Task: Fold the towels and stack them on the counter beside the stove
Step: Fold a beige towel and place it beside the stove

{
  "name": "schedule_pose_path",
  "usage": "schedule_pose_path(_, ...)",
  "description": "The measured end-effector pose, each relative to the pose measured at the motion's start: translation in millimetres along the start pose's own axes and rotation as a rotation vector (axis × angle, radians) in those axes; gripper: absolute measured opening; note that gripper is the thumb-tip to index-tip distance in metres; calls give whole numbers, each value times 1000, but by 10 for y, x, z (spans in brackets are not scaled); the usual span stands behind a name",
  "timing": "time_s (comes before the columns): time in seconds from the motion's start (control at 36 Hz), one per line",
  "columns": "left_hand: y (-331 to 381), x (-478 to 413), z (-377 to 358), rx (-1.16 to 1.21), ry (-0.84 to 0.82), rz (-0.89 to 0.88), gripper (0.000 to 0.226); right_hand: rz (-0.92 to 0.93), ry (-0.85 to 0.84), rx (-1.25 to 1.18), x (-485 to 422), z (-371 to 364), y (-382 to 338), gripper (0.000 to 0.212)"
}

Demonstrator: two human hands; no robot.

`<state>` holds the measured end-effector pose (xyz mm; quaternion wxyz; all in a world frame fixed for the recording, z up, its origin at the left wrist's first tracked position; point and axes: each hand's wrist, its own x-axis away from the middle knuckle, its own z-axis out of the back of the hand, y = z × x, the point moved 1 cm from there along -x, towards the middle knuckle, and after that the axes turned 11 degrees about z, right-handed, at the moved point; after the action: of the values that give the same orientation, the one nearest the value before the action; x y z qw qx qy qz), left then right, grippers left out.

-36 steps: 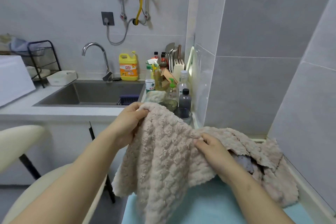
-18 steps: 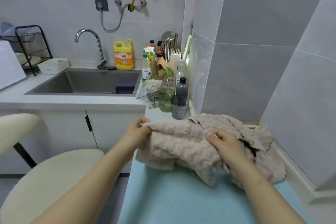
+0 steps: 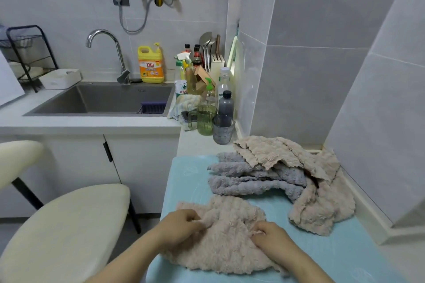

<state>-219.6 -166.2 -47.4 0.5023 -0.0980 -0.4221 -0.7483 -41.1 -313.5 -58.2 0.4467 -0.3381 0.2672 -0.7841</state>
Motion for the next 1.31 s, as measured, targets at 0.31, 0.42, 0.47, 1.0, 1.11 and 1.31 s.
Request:
schedule_pose_path(0.31,-55,-275,-57,-100,248,69,42,113,210,231,-165,-187,-83,62)
schedule_pose_path(0.42,-47,-351,-57,-197,263,60,26,67,144,290,-216,-196,-88,65)
schedule_pose_path(0.47,-60,-368,-51,-214,252,61,10,29,122,241,-233,-187,-66,56)
schedule_pose_path(1.0,-29,-350,-21,45,383,-27,47,-72,347,201,-2,109,165,47)
schedule_pose_path(1.11,20,-269,-106,-212,294,-69,34,-68,356,-126,-37,110,125,35)
schedule_pose_path(1.31,-8,-155,-70,-482,214,-110,12,-50,190,-119,-77,30,87,35)
